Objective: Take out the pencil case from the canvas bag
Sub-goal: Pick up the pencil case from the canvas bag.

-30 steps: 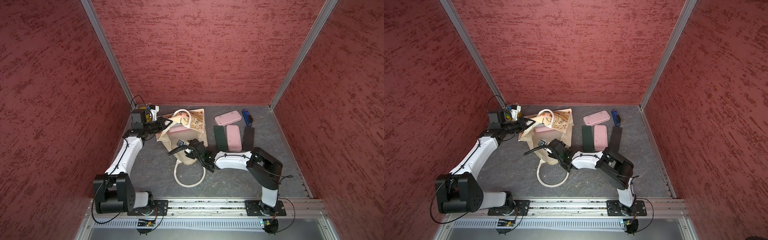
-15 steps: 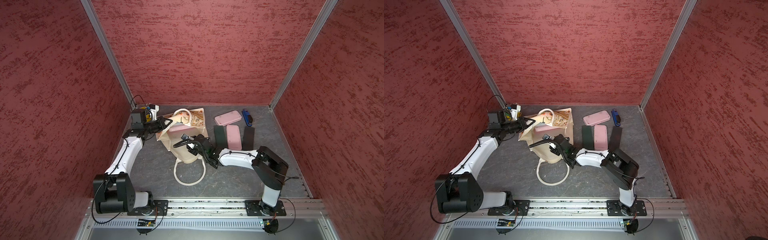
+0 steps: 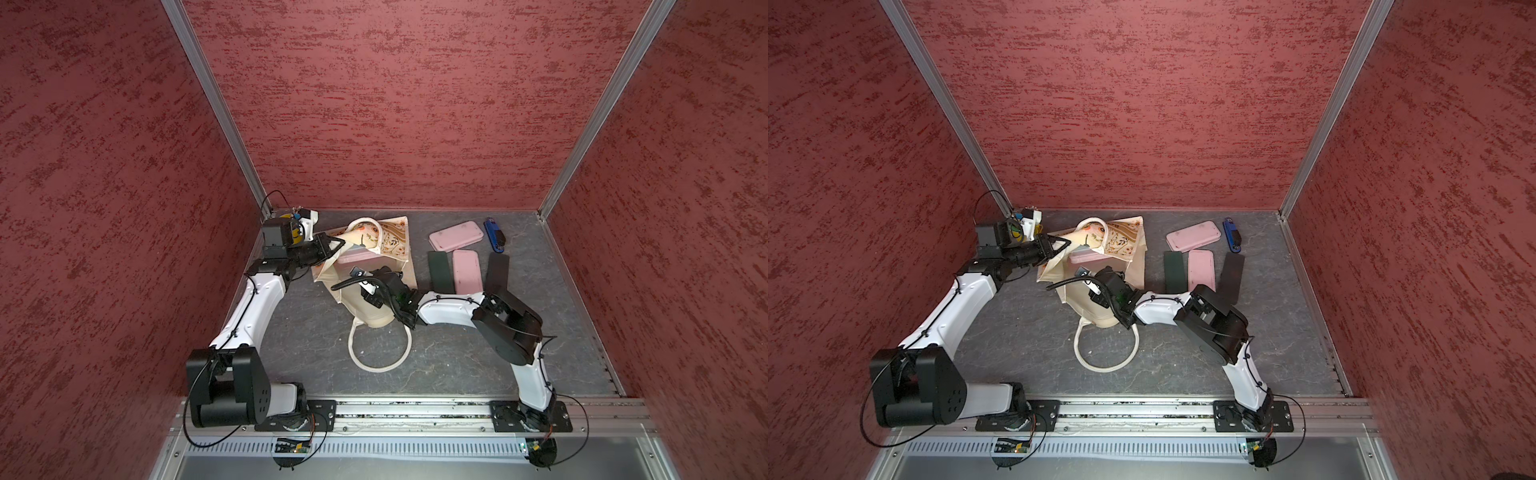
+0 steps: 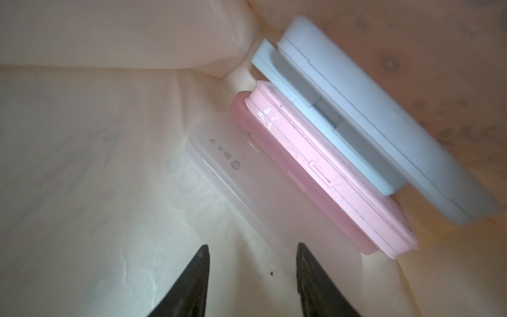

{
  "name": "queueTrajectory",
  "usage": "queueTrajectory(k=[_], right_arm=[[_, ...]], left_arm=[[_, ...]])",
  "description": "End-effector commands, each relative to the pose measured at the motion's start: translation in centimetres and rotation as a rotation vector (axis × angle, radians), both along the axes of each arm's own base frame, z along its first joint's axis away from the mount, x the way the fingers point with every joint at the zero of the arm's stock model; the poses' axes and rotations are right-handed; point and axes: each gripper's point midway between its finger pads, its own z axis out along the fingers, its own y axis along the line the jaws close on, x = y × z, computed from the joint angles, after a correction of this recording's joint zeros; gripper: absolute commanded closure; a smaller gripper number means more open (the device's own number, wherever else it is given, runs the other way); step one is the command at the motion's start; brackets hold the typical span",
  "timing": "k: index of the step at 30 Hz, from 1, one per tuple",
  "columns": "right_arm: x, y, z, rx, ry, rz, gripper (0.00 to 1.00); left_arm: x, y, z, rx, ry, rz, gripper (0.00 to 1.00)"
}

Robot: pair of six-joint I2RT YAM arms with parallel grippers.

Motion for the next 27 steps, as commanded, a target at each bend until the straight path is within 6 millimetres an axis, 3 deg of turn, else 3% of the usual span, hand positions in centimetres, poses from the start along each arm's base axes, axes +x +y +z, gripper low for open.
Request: queueTrajectory(k=[1, 14, 27], right_arm=[[1.2, 0.4, 0.0, 0.016, -0.010, -0.025, 0.45], [3.7, 0.3, -3.5, -0.088, -0.041, -0.054, 0.38], [5.1, 0.0, -4.6, -0.192, -0.104, -0.081, 0.35]], left_arm=[[-0.4, 0.2, -1.2, -0.011, 0.055, 0.012, 0.97], [-0.4, 0.0, -1.2, -0.011, 0.053, 0.007, 0.97], [-0.5, -0.4, -1.2, -0.010, 0.055, -0.003, 0.97]])
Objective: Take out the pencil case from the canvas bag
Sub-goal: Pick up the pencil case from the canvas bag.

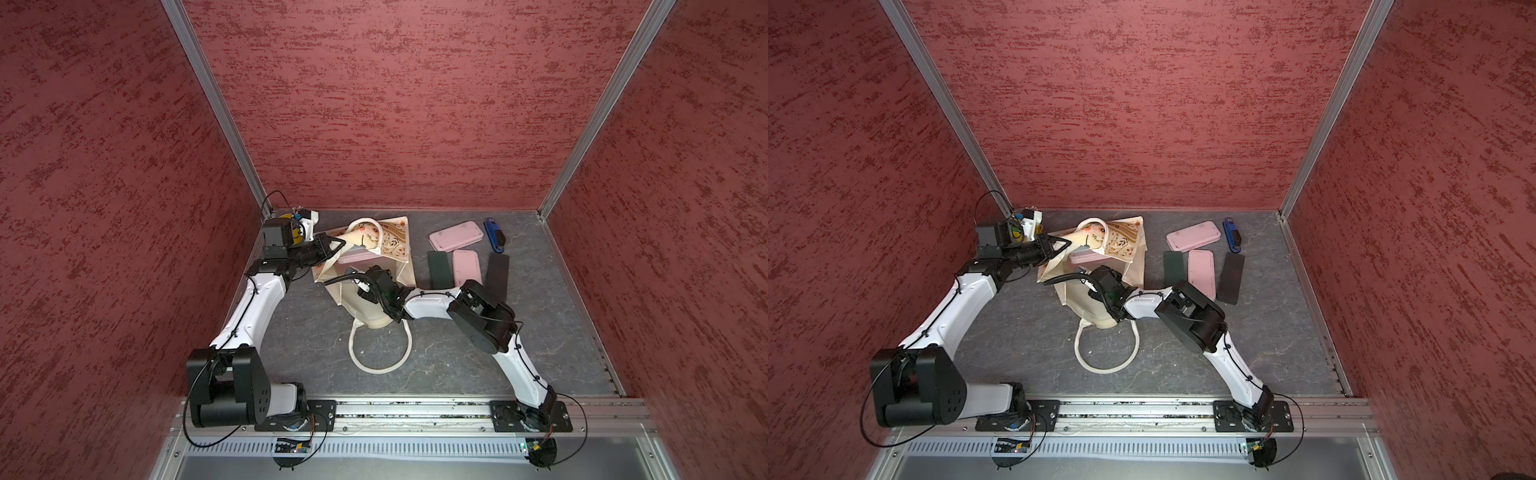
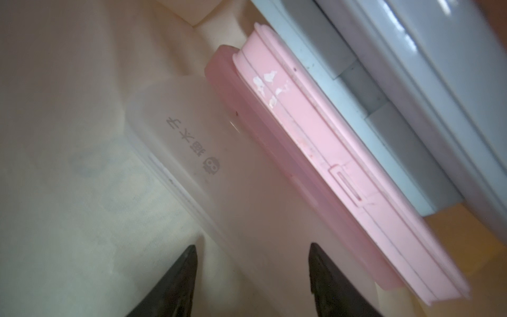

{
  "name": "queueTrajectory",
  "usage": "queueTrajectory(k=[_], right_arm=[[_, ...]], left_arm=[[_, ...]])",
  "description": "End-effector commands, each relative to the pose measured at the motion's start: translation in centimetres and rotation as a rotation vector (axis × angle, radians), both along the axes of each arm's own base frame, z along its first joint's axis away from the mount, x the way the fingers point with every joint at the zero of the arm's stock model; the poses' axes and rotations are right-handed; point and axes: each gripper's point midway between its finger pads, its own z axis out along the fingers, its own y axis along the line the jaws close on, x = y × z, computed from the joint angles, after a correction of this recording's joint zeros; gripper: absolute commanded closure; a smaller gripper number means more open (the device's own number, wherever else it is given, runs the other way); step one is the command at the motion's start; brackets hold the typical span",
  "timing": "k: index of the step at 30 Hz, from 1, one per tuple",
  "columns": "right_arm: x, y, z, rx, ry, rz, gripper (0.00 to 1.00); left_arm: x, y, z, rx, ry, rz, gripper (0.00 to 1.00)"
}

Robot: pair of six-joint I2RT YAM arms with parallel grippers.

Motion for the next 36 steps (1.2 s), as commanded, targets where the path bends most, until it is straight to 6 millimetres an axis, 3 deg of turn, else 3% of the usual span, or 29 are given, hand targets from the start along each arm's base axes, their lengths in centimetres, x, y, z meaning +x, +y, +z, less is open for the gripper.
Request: queueTrajectory(k=[1, 13, 36], right_arm=[[0.9, -0.4, -0.2, -0.045, -0.033, -0.022, 0.35], [0.5, -0.5, -0.4, -0.058, -0.033, 0.002, 0.34], [2.1, -1.1, -1.1, -0.189, -0.179, -0.011, 0.34]], left_arm=[[-0.4, -0.1, -1.2, -0.002, 0.047, 0.003, 0.97], [-0.3, -0.2, -1.5, 0.003, 0.059, -0.003, 0.97], [0.0, 0.0, -2.1, -0.014, 0.083, 0.001, 0.97]])
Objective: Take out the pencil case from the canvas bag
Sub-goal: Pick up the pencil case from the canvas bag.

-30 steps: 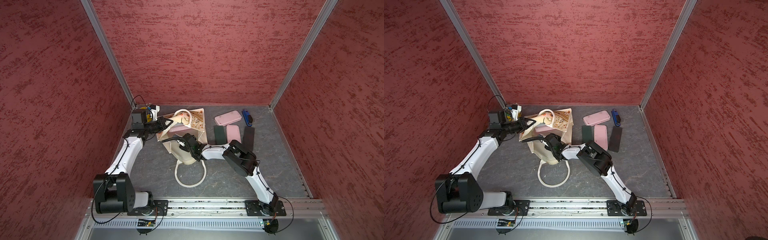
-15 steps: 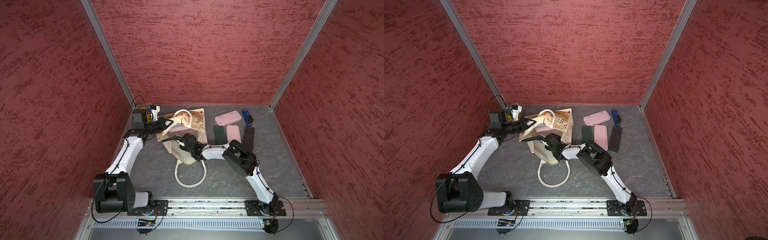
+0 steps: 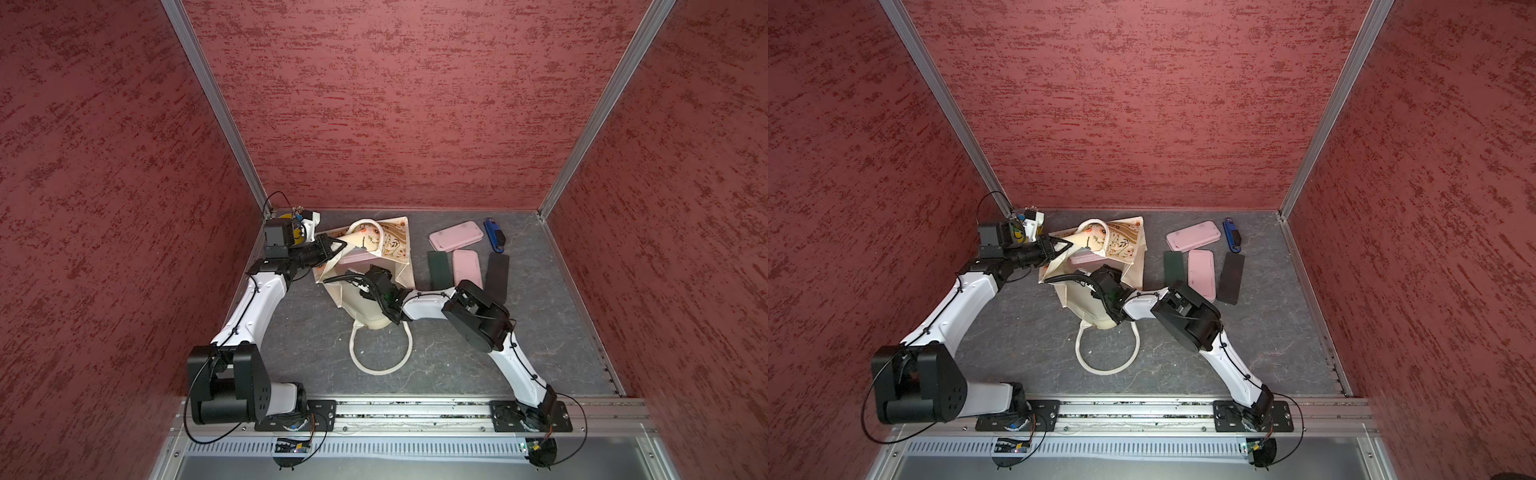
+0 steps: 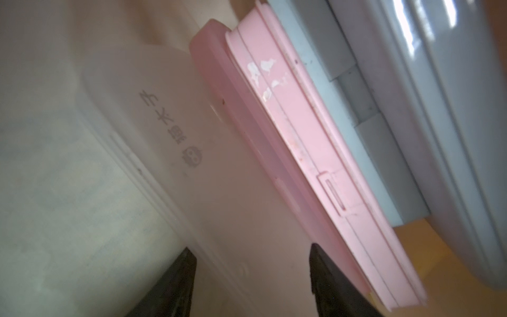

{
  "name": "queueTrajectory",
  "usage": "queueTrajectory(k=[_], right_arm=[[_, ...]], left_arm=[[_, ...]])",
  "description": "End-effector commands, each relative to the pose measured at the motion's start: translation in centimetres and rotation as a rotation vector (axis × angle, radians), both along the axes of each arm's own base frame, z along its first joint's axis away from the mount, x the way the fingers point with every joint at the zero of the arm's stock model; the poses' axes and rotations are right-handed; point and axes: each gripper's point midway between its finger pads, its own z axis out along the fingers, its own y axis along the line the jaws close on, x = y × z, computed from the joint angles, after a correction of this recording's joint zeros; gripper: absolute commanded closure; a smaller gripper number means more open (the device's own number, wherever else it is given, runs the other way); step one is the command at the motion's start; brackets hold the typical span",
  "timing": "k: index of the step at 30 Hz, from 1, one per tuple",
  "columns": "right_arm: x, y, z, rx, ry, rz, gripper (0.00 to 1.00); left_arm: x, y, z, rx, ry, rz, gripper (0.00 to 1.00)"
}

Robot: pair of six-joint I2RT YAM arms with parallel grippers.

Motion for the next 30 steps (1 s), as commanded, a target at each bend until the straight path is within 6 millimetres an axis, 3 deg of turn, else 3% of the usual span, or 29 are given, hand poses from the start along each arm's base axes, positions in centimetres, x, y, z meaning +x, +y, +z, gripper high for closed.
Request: queueTrajectory(k=[1, 6, 11, 19, 30], right_arm=[[0.8, -0.4, -0.8, -0.059, -0.050, -0.009, 0.34], [1.2, -0.3, -0.4, -0.083, -0.087, -0.008, 0.36], [1.2, 0.0, -0.1, -0.080, -0.094, 0.010, 0.44], [0.8, 0.3, -1.7, -0.124, -0.066, 0.050, 0.49], [0.0, 0.6, -0.8, -0.111, -0.045, 0.088, 0.63]], left_arm=[[0.0, 0.2, -1.4, -0.001, 0.054, 0.014, 0.97], [-0.1, 0.1, -1.3, 0.002, 0.050, 0.011, 0.97], [-0.1, 0.0, -1.3, 0.001, 0.051, 0.009, 0.97], [-0.1, -0.2, -1.3, 0.003, 0.049, 0.005, 0.97], [-0.1, -0.3, -1.6, -0.003, 0.059, 0.001, 0.97]])
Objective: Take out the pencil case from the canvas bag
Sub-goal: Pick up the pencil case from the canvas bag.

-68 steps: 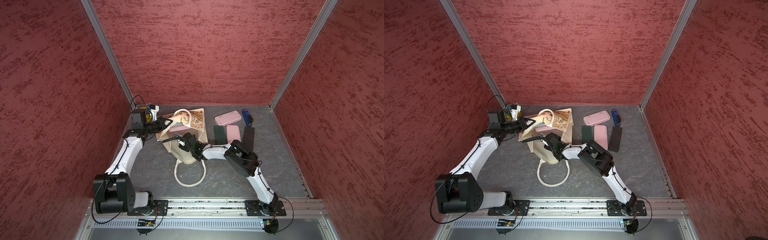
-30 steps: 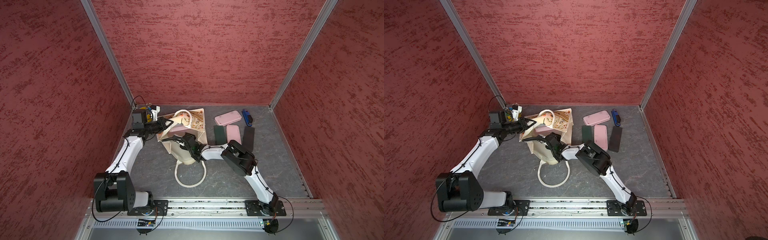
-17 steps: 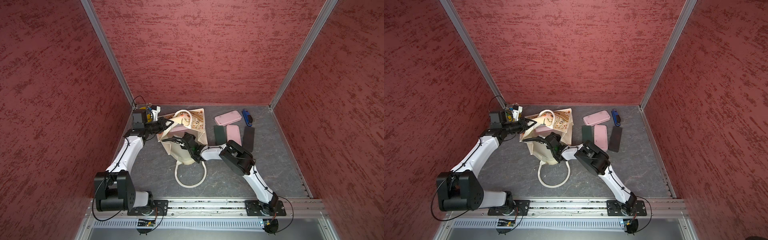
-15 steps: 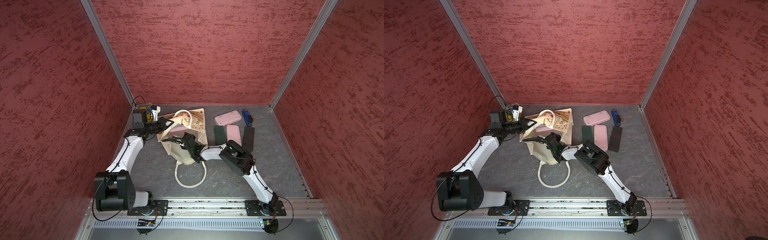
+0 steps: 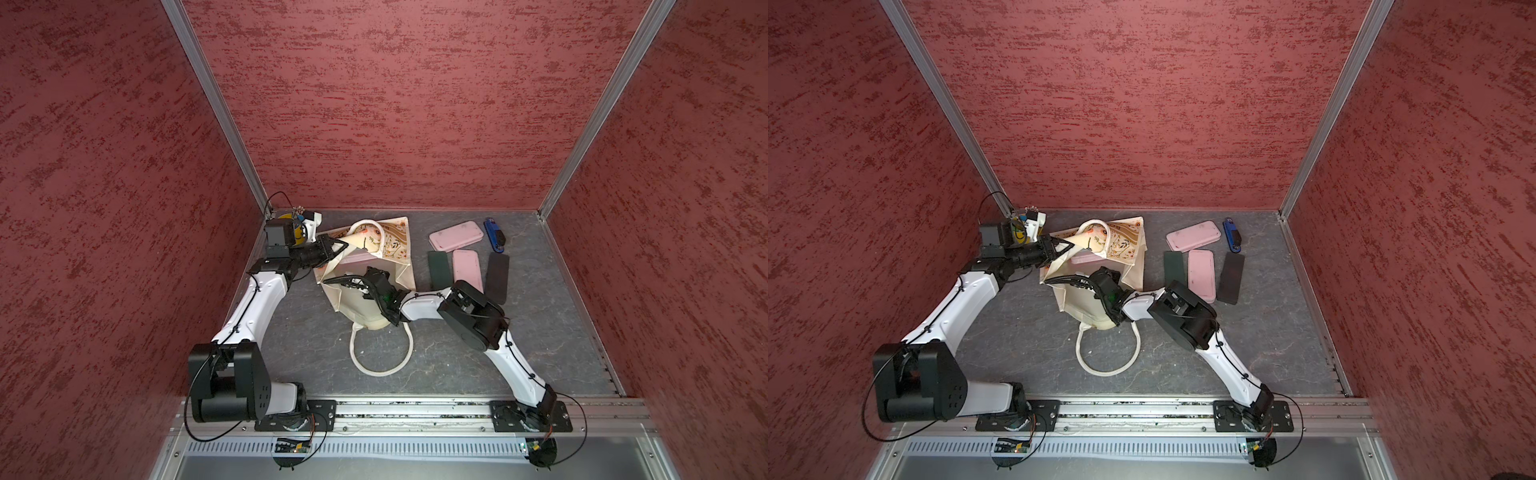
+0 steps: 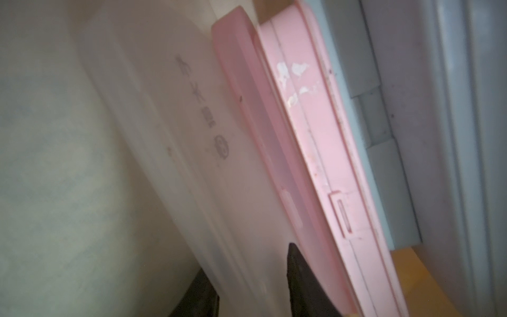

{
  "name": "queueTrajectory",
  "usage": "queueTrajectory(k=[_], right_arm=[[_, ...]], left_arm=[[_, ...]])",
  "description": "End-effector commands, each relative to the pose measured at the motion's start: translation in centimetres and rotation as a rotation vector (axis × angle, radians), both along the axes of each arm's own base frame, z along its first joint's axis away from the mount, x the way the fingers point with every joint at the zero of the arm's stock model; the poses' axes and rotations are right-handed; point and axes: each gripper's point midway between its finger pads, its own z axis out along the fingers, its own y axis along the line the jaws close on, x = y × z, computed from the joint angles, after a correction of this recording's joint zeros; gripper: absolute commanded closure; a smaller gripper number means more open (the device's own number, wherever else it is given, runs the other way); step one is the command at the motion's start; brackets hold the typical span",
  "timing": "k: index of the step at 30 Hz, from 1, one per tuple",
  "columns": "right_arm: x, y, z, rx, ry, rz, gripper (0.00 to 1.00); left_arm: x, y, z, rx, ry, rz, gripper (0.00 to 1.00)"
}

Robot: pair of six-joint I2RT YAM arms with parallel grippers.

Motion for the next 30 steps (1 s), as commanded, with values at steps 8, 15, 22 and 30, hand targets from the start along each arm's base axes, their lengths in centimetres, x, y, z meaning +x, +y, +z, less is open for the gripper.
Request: queueTrajectory(k=[8, 15, 22, 30], right_arm=[[-3.3, -0.2, 1.1, 0.036, 0.089, 0.083, 0.68], [-4.9, -0.1, 1.4, 0.032, 0.167, 0.123, 0.71], [-6.9, 0.6, -0.3, 0.004, 0.322, 0.185, 0.71], [-6.0, 0.8, -2.9, -0.022, 0.347, 0.131, 0.67]], left_arm=[[0.1, 0.1, -1.6, 0.002, 0.059, 0.020, 0.97], [0.1, 0.1, -1.5, 0.002, 0.055, 0.018, 0.97], [0.0, 0.0, -1.3, 0.002, 0.052, 0.016, 0.97], [-0.2, -0.3, -1.3, 0.006, 0.051, 0.008, 0.97]])
